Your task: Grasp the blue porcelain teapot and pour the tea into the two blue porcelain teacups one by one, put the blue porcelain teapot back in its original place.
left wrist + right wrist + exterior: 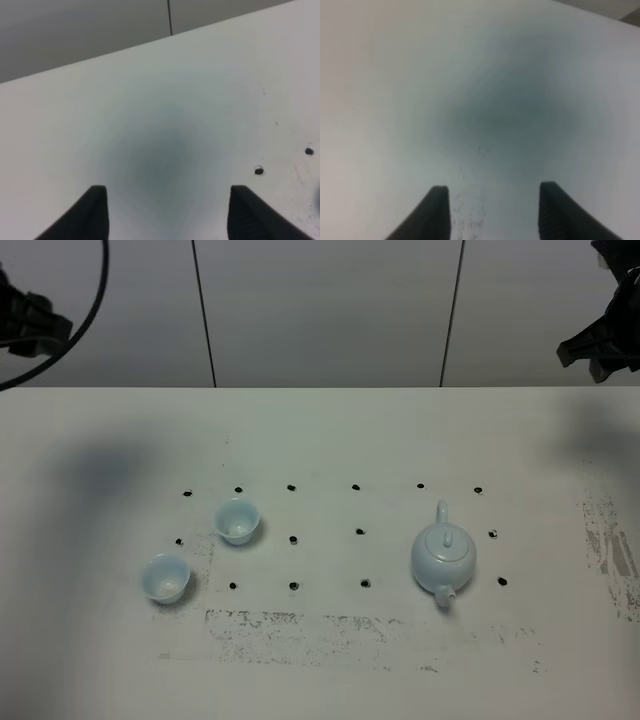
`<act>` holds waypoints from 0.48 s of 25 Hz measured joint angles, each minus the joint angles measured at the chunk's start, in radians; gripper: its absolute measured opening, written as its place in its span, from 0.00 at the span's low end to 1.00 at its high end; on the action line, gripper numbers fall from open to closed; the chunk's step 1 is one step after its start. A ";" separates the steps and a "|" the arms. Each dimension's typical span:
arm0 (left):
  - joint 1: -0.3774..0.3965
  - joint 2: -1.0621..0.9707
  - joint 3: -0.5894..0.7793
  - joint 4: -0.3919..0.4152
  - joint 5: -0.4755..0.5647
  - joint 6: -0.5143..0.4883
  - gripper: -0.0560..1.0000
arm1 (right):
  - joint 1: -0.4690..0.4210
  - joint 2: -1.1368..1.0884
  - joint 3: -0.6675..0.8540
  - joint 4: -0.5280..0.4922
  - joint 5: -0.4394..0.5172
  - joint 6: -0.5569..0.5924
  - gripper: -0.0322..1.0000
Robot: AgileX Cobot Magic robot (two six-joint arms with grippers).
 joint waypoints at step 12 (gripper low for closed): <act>0.055 -0.730 0.733 0.037 -0.145 -0.036 0.49 | 0.000 -0.247 0.332 0.043 -0.099 0.022 0.39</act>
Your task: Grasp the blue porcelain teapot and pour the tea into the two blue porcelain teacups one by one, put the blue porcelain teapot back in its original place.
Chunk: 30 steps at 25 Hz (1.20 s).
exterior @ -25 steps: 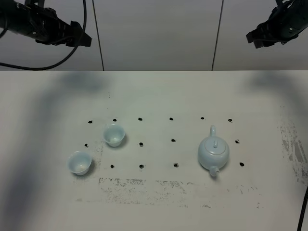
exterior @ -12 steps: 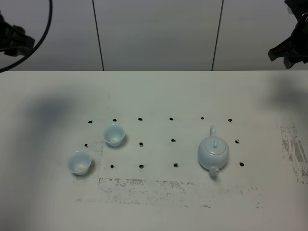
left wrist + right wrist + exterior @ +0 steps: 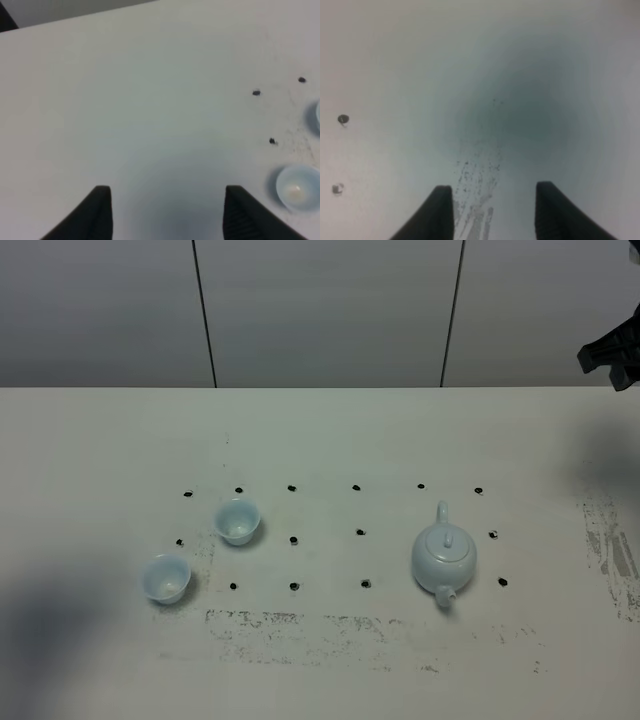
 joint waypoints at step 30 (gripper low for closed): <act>0.001 -0.907 0.435 0.068 0.421 -0.413 0.48 | 0.067 -0.116 0.303 0.096 -0.327 -0.017 0.38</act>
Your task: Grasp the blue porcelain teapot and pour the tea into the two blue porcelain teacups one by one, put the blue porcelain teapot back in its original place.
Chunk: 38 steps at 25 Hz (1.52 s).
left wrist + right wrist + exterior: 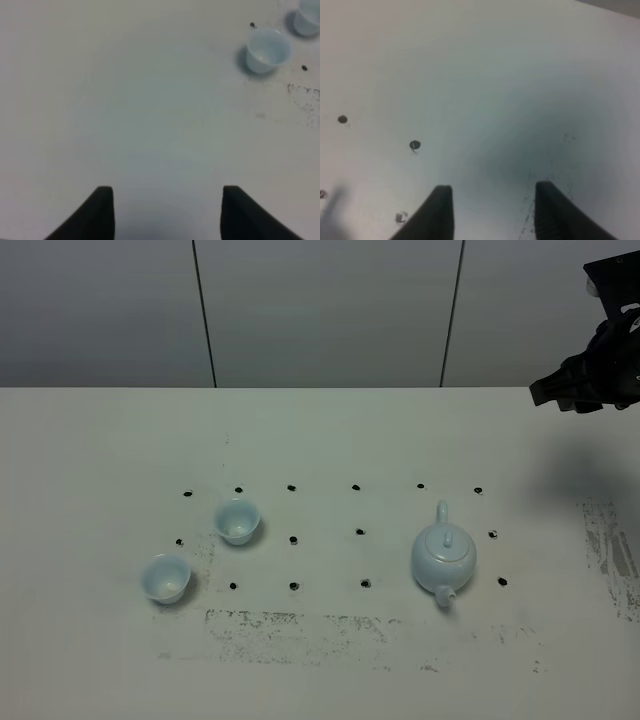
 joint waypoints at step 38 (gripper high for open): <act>-0.137 -0.107 0.000 0.051 0.001 0.067 0.48 | 0.274 0.053 0.000 0.096 -0.133 -0.113 0.38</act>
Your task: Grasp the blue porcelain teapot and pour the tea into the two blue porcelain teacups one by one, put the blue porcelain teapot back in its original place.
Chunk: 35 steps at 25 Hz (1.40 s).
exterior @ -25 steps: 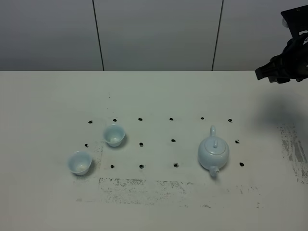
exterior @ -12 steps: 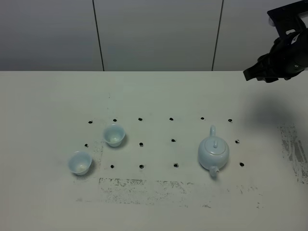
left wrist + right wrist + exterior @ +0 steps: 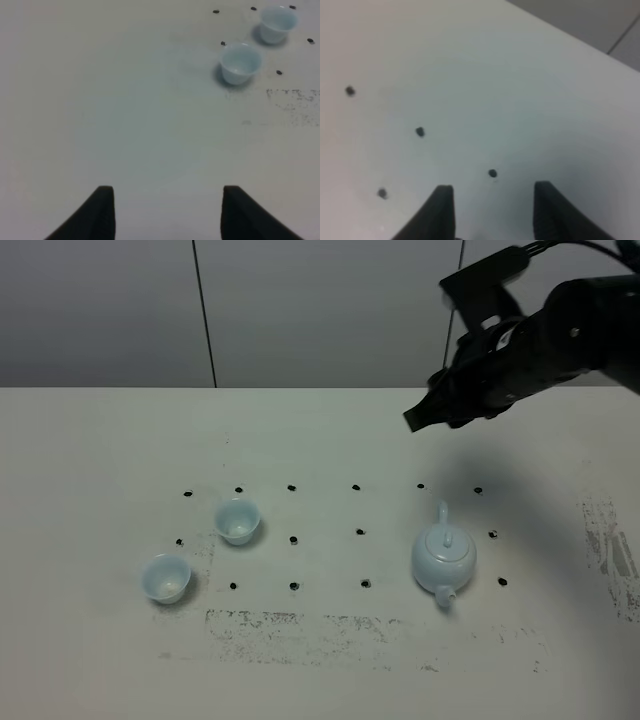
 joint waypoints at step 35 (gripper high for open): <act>0.000 0.000 0.000 0.000 0.000 0.000 0.48 | -0.033 0.265 -0.090 -0.170 0.190 -0.005 0.55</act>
